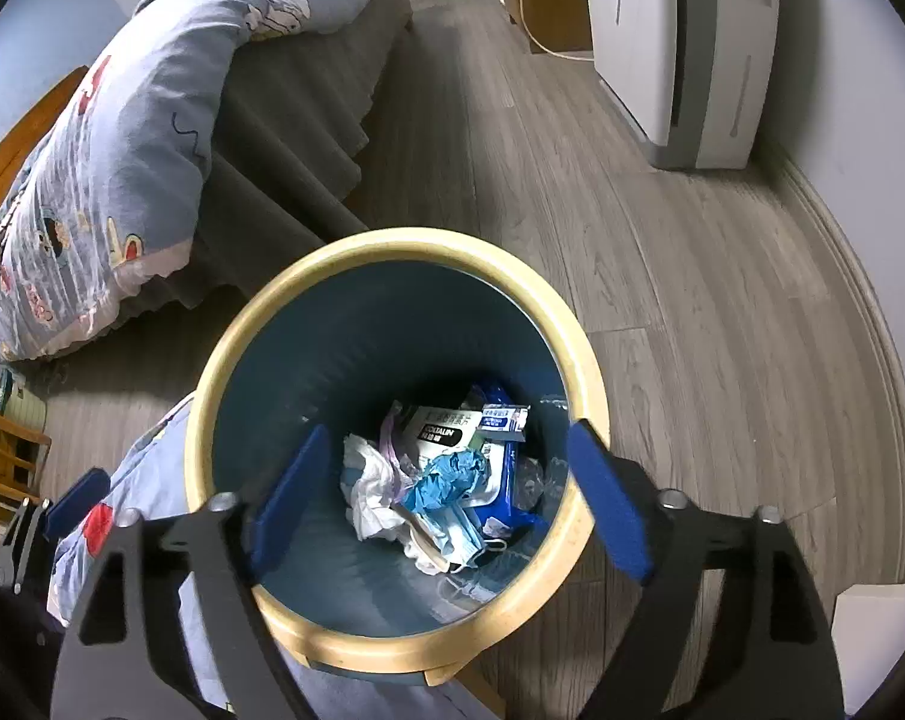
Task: Collect trash
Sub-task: 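Return both tools to the remaining items on the cushion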
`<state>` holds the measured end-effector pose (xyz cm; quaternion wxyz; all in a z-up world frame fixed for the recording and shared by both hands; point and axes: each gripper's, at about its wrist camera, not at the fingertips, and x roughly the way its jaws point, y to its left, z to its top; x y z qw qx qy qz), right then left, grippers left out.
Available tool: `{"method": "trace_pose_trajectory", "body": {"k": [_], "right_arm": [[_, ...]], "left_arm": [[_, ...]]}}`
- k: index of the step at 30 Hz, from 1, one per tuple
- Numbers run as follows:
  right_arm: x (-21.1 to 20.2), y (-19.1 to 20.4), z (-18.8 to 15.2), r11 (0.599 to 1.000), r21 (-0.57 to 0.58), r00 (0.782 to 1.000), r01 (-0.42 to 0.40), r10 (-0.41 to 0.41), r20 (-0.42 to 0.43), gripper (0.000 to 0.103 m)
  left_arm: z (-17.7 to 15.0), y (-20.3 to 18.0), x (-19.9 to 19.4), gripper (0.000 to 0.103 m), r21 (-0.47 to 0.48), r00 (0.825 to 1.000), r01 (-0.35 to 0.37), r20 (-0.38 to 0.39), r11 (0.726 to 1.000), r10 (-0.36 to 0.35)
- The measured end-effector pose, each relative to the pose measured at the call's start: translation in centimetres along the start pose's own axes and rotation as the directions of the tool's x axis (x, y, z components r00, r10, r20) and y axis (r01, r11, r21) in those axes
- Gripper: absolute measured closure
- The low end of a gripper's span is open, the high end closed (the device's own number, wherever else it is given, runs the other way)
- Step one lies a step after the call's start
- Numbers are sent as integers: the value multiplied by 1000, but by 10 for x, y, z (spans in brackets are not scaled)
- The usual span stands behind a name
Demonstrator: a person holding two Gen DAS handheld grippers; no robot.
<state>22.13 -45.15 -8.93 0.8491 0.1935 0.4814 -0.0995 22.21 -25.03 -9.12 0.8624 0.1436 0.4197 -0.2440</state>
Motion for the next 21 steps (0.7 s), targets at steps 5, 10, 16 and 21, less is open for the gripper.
{"method": "trace_pose_trajectory", "body": {"k": [5, 10, 16, 21], "right_arm": [[-11, 7, -1, 1000, -25, 1000, 2, -2, 14, 7], [-33, 26, -12, 996, -87, 999, -5, 8, 32, 6], [-72, 51, -30, 992, -93, 995, -80, 85, 51, 6], [-97, 91, -59, 981, -137, 988, -141, 148, 42, 6]], "left_arm": [[-17, 9, -28, 11, -26, 1000, -19, 4, 999, 19], [-47, 30, -77, 10, -55, 997, -68, 17, 996, 69], [-92, 67, -145, 10, -119, 992, -124, 16, 985, 127], [-135, 99, -195, 8, -186, 984, -174, 10, 967, 179]]}}
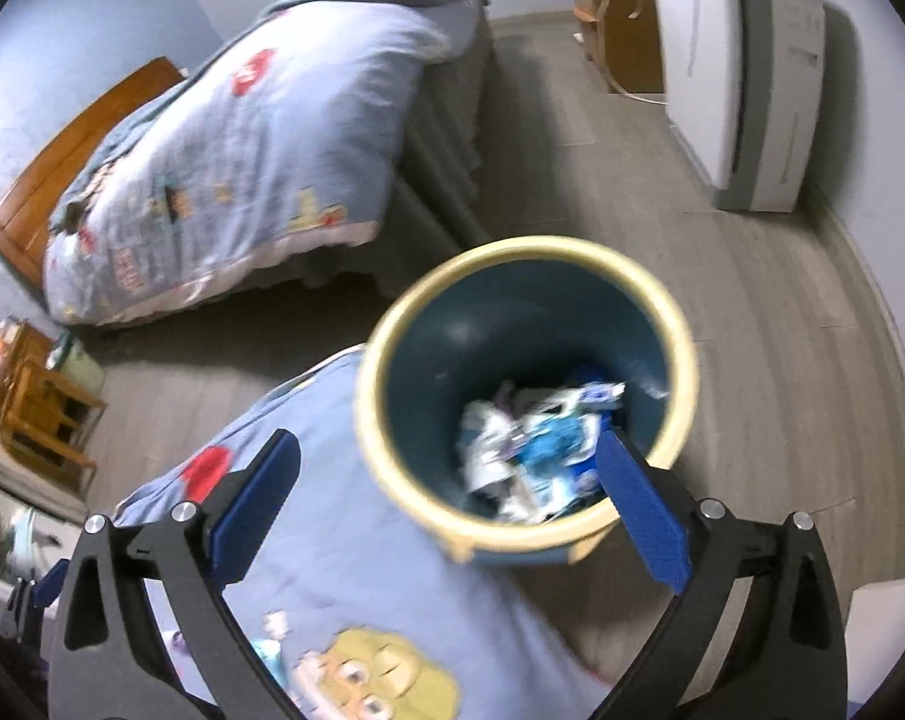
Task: Collect trash
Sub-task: 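Return both tools to the remaining items on the cushion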
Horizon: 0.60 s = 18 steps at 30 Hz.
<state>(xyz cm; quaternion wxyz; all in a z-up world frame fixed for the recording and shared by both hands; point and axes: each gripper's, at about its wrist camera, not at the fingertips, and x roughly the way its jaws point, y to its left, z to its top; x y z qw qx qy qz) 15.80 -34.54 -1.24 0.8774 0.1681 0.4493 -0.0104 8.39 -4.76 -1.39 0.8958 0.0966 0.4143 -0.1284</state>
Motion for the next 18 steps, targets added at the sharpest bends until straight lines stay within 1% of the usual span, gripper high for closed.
{"method": "trace_pose_trajectory", "body": {"k": [4, 6, 7, 9, 13, 18], "right_arm": [[-5, 41, -28, 994, -105, 1000, 1, -3, -24, 6], [-7, 52, -44, 995, -101, 999, -15, 11, -41, 6], [-7, 59, -54, 995, -89, 998, -31, 27, -55, 6], [-5, 70, -71, 995, -93, 997, -39, 32, -76, 6], [8, 105, -111, 980, -200, 992, -2, -22, -121, 6], [36, 141, -166, 957, -290, 977, -24, -40, -211, 6]], "left_arm": [[-28, 30, -17, 8, -60, 998, -54, -14, 997, 53], [-42, 46, -23, 8, -106, 997, -70, -25, 992, 68], [-45, 50, -25, 8, -118, 997, -74, -26, 990, 71], [-53, 62, -30, 8, -139, 996, -88, -26, 986, 85], [-66, 80, -36, 8, -169, 993, -115, -31, 979, 111], [-76, 102, -36, 8, -228, 993, -117, -55, 967, 107]]}}
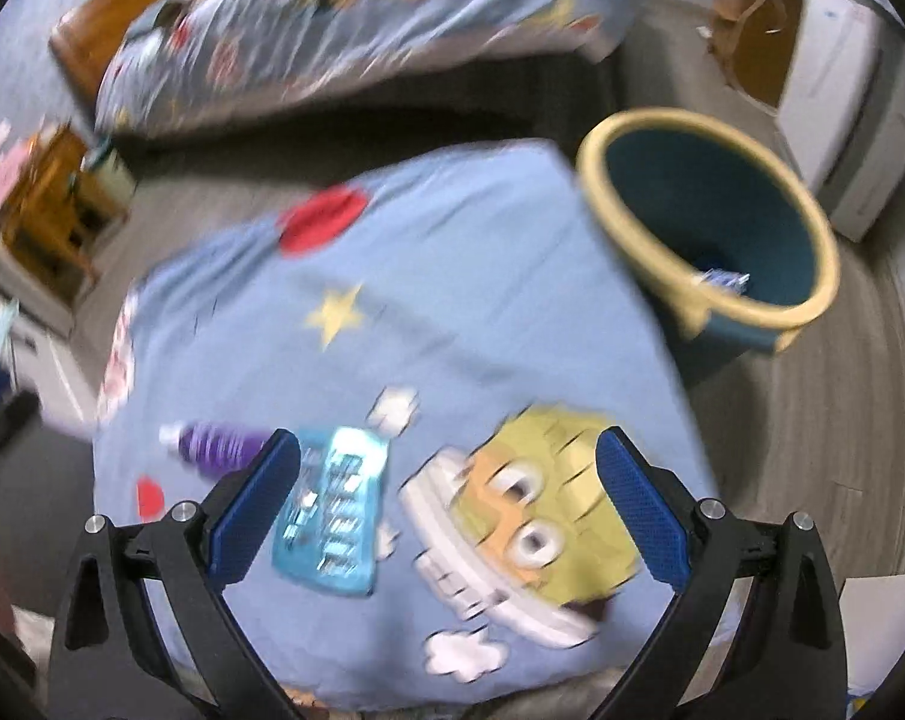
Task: Collect trash
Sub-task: 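Return both tools to the remaining items on the cushion, then grasp the purple spray bottle with left tool while right tool grasps the blue blister pack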
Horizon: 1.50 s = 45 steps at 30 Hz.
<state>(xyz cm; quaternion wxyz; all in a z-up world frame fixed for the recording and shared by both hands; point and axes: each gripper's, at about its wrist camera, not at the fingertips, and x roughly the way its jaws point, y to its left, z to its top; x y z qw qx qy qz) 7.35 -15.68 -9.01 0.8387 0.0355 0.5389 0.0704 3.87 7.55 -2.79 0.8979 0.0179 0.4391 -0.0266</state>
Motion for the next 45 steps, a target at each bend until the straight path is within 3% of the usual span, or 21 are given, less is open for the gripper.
{"method": "trace_pose_trajectory", "body": {"k": [7, 16, 19, 21, 28, 34, 42, 45], "right_arm": [[39, 45, -25, 994, -112, 997, 16, -25, -76, 6], [72, 68, -35, 977, -208, 990, 45, -72, -121, 6], [78, 68, -37, 971, -231, 987, 55, -88, -135, 20], [77, 65, -37, 974, -219, 988, 51, -81, -132, 32], [72, 39, -28, 989, -131, 988, 68, -84, -127, 32], [66, 9, -21, 996, -28, 988, 85, -88, -129, 32], [55, -22, -19, 993, 89, 991, 83, -72, -115, 32], [56, -24, -15, 992, 97, 992, 77, -66, -106, 32]], "left_arm": [[-4, 6, 8, 8, 15, 1000, -1, -26, 1000, 1], [-6, 21, 29, 8, -23, 996, 12, -93, 1000, -14], [-7, 21, 36, 8, -24, 993, 13, -114, 1000, -15], [-7, 19, 42, 8, -12, 992, 15, -128, 1000, -17], [-15, -11, 71, 8, 120, 977, 60, -211, 991, -34], [-37, -45, 95, 8, 331, 963, 58, -268, 942, 35], [-45, -63, 123, 10, 392, 952, 81, -304, 917, 46], [-46, -72, 129, 16, 420, 952, 101, -305, 902, 36]]}}
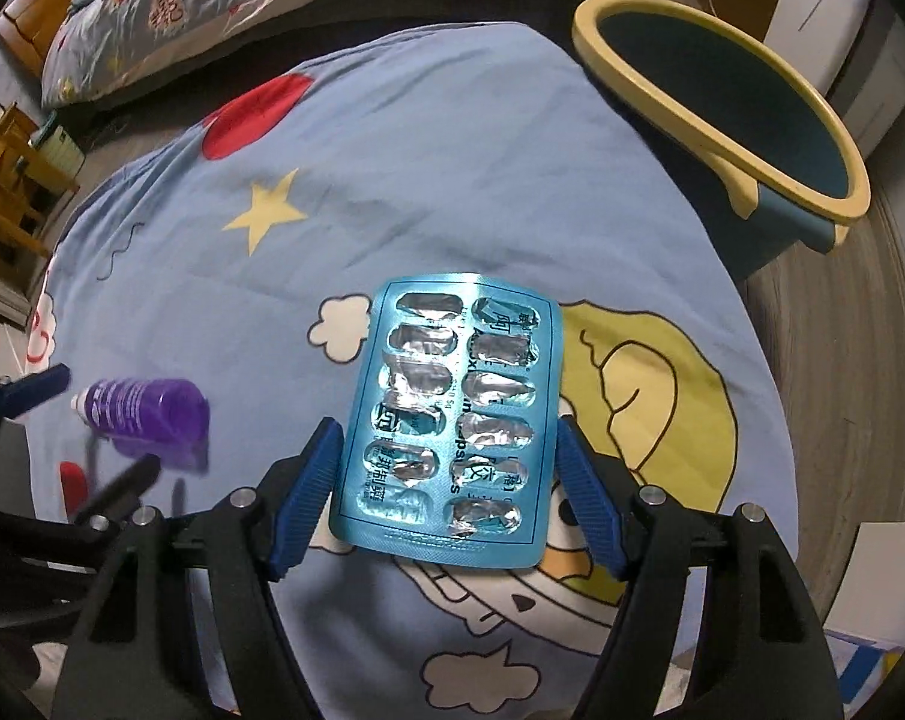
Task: Collect trash
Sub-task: 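Grasp the purple spray bottle with left tool while right tool grasps the blue blister pack, then carry bottle and blister pack over the bin and open both tools to drop them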
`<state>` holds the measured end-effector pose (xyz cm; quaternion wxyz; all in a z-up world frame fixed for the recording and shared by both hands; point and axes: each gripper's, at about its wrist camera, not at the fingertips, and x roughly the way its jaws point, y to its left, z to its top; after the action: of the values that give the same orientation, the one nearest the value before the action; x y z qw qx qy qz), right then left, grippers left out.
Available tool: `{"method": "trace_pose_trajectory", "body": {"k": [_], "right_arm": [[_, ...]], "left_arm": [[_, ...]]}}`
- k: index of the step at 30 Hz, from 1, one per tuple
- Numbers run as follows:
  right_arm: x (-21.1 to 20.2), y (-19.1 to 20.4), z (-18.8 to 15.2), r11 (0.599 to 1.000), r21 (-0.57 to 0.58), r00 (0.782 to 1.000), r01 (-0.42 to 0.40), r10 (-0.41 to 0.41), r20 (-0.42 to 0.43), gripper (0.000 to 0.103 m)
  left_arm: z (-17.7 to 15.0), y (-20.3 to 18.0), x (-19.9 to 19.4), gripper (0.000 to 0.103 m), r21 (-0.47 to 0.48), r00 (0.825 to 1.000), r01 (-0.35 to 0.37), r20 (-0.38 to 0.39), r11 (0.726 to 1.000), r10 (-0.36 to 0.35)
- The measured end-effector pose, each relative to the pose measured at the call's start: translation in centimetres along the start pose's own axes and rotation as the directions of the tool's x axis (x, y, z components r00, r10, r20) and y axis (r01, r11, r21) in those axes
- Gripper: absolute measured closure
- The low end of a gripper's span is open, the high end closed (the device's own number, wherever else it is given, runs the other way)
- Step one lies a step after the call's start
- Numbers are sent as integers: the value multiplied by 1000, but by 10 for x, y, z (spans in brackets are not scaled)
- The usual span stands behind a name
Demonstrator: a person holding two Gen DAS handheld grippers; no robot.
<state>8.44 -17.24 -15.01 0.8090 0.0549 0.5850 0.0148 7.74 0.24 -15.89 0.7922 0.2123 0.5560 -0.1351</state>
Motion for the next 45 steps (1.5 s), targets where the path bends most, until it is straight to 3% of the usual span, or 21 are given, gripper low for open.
{"method": "trace_pose_trajectory", "body": {"k": [5, 8, 10, 13, 17, 26, 35, 41, 45], "right_arm": [[-2, 3, 4, 1000, -6, 1000, -9, 9, 13, 32], [-8, -1, 1, 1000, -14, 1000, -12, 13, 17, 32], [-10, -2, 4, 1000, -14, 1000, -14, 14, 25, 32], [-12, -3, 6, 1000, -12, 999, -16, 17, 36, 32], [-6, 0, 11, 1000, -9, 999, -19, 19, 31, 32], [-20, -3, 17, 999, 9, 997, -37, 36, 72, 32], [-56, -12, 43, 996, 37, 986, -82, 76, 145, 32], [-96, -20, 76, 995, -34, 974, -94, 99, 205, 32], [-115, -33, 94, 994, -71, 967, -85, 100, 236, 32]], "left_arm": [[4, -5, 11, 24, 8, 1000, 18, -7, 1000, -18], [7, -2, 11, 37, -25, 999, 45, -2, 999, -45], [9, 2, 11, 52, -50, 998, 55, -2, 997, -55], [11, 6, 11, 62, -80, 997, 78, -2, 994, -78], [12, 6, 7, 64, -86, 998, 66, 14, 994, -66], [21, 14, -27, 66, -150, 985, 105, 149, 983, -83], [30, 23, -55, 66, -178, 966, 124, 247, 976, -77], [43, 23, -78, 66, -191, 947, 152, 310, 970, -87], [59, 15, -91, 66, -171, 940, 129, 335, 977, -66]]}}
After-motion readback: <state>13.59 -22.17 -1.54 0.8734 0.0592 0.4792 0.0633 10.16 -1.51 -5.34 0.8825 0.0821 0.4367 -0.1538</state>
